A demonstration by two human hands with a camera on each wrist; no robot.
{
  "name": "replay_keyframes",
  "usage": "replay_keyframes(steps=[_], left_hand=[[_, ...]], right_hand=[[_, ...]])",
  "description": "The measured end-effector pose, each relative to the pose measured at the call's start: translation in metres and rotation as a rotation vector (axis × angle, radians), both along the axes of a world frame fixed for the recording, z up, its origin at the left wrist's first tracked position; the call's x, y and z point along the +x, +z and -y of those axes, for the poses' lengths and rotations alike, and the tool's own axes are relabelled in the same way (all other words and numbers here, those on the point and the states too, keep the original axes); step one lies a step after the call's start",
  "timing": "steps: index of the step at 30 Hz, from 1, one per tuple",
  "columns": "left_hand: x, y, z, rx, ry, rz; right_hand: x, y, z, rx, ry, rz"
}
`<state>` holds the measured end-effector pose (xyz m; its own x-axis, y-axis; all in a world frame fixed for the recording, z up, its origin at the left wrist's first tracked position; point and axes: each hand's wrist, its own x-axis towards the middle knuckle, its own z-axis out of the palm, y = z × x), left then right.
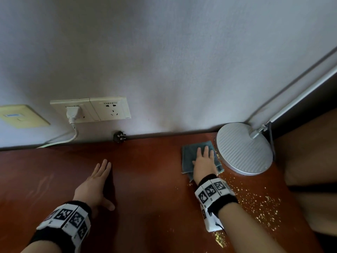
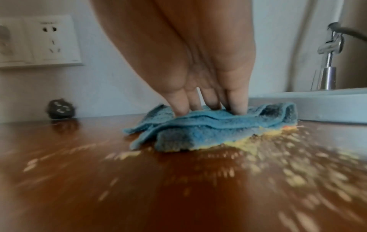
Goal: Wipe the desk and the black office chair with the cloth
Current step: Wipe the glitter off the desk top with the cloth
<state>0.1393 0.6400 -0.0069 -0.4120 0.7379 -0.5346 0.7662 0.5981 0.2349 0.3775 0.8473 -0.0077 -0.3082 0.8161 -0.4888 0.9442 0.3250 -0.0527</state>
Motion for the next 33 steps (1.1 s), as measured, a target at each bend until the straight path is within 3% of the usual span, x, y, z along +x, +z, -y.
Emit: replay_keyframes(steps=[4, 6, 15, 17, 21, 23, 29, 33], left_hand=[[0.013, 0.004, -0.003, -0.006, -0.037, -0.010], [0.026, 0.007, -0.006, 0.003, -0.076, 0.013], [0.065, 0.003, -0.013, -0.018, -0.179, 0.009], [0.066, 0.004, -0.015, -0.024, -0.191, -0.007], [0.067, 0.004, -0.018, -0.050, -0.189, -0.011], [0.065, 0.003, -0.018, -0.051, -0.187, -0.008], [0.064, 0.003, -0.014, -0.054, -0.204, 0.005], [0.075, 0.005, -0.014, -0.097, -0.260, -0.012]], right_hand=[[0.003, -0.011, 0.060, 0.048, 0.309, 0.038], [0.008, -0.018, 0.081, -0.013, 0.365, 0.006], [0.116, -0.005, 0.042, 0.013, -0.200, 0.021], [0.096, -0.012, 0.051, 0.006, -0.161, 0.009], [0.030, -0.034, 0.086, -0.025, 0.165, -0.013], [0.031, -0.030, 0.082, -0.001, 0.199, 0.015], [0.139, 0.000, 0.025, -0.007, -0.204, 0.014], [0.144, 0.005, 0.024, -0.039, -0.222, 0.029]])
